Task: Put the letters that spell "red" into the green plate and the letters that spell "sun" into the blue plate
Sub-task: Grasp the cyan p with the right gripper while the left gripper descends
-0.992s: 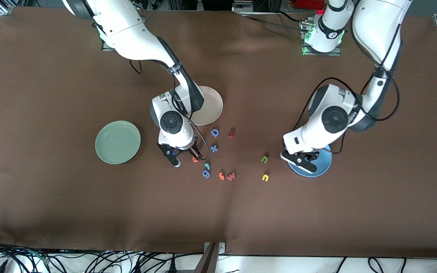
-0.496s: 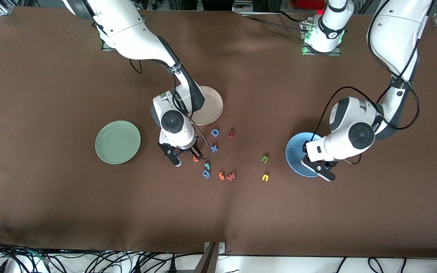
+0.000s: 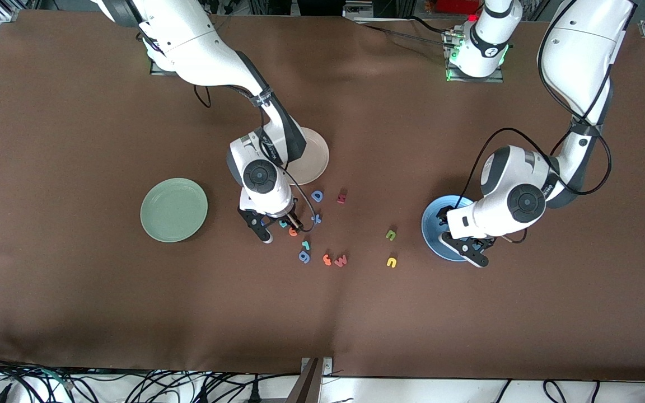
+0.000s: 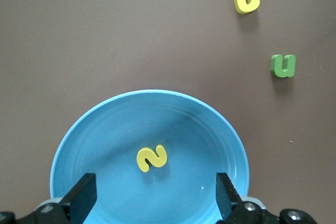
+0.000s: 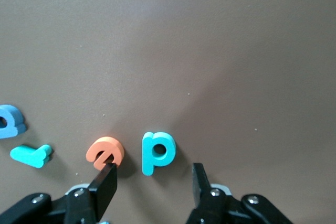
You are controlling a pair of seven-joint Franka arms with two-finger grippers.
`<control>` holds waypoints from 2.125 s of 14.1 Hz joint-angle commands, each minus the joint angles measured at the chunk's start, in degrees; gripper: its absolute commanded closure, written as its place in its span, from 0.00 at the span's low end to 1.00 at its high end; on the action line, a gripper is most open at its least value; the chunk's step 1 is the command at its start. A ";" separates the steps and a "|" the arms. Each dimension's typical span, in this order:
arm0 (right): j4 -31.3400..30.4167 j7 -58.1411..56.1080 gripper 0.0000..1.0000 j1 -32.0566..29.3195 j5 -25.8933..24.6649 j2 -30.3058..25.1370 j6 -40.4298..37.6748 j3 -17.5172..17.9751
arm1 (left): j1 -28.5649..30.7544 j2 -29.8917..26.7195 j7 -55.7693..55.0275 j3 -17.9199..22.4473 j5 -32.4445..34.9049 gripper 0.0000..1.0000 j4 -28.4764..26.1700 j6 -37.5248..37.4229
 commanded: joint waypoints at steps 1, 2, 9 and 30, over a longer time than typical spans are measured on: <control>-0.48 -0.01 0.34 0.45 0.10 -0.49 -0.81 -0.63 | -1.52 -0.11 0.05 -0.42 -1.53 0.00 0.49 0.07; -0.48 0.07 0.34 0.45 0.27 -0.41 -0.81 -0.54 | -2.48 -0.02 -0.12 -0.43 -2.85 0.00 1.02 0.41; -0.39 -0.63 0.34 0.10 0.45 -1.37 -2.74 -0.63 | -9.78 10.95 -7.59 -0.16 -6.03 0.00 16.20 0.94; -1.53 -3.88 0.43 0.54 0.98 -1.28 -1.69 -2.04 | -12.25 9.83 -7.59 -0.07 -1.64 0.03 4.18 9.65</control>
